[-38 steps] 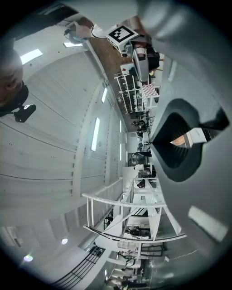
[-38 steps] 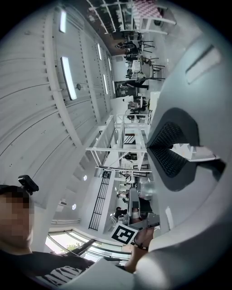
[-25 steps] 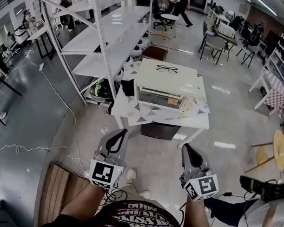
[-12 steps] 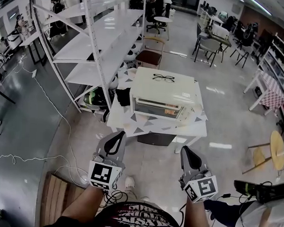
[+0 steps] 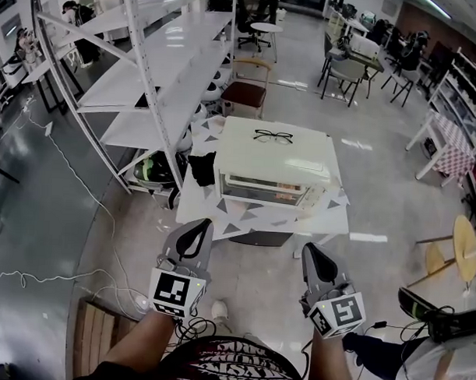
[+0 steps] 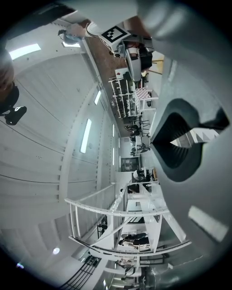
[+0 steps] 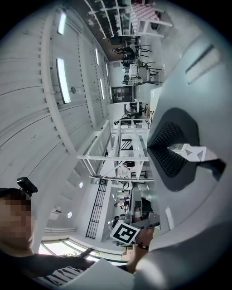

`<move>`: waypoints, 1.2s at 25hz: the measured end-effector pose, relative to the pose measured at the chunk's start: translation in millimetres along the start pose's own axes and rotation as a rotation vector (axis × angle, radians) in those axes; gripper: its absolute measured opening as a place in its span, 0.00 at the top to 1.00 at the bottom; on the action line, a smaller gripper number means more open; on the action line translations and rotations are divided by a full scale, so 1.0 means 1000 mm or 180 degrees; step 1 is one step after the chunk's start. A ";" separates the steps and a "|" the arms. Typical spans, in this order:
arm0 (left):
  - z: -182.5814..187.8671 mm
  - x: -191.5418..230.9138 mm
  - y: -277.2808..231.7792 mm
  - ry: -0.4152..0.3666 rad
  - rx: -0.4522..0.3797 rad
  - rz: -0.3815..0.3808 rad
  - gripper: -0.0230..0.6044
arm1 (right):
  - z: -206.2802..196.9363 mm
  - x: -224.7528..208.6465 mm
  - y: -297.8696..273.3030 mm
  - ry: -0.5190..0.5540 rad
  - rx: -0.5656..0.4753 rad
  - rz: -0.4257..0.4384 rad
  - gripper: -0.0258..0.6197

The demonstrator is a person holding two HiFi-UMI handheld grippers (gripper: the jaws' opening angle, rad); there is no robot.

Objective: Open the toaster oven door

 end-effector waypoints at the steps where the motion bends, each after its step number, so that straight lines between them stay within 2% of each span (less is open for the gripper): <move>1: 0.000 0.002 -0.004 -0.0001 0.0007 -0.0024 0.96 | 0.000 -0.001 -0.004 -0.0009 0.0003 -0.0011 0.92; 11: 0.003 0.020 -0.045 0.0002 -0.0063 -0.0238 0.96 | 0.007 -0.014 -0.031 0.0024 0.0017 -0.0219 0.92; 21: -0.002 0.038 -0.059 0.0069 -0.0103 -0.0419 0.96 | 0.022 -0.001 -0.040 0.0188 0.0064 -0.0378 0.92; 30: -0.007 0.052 -0.051 0.0124 -0.0092 -0.0357 0.96 | 0.028 0.007 -0.042 0.0240 0.0046 -0.0386 0.92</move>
Point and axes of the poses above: the fingertips, and each gripper's own axes: y backward along the fingers, x to its left, z out of its top, the point moved 7 cm from there along y, backward along the fingers, and after that the axes turned 9 degrees about z, right-handed, at the moved point
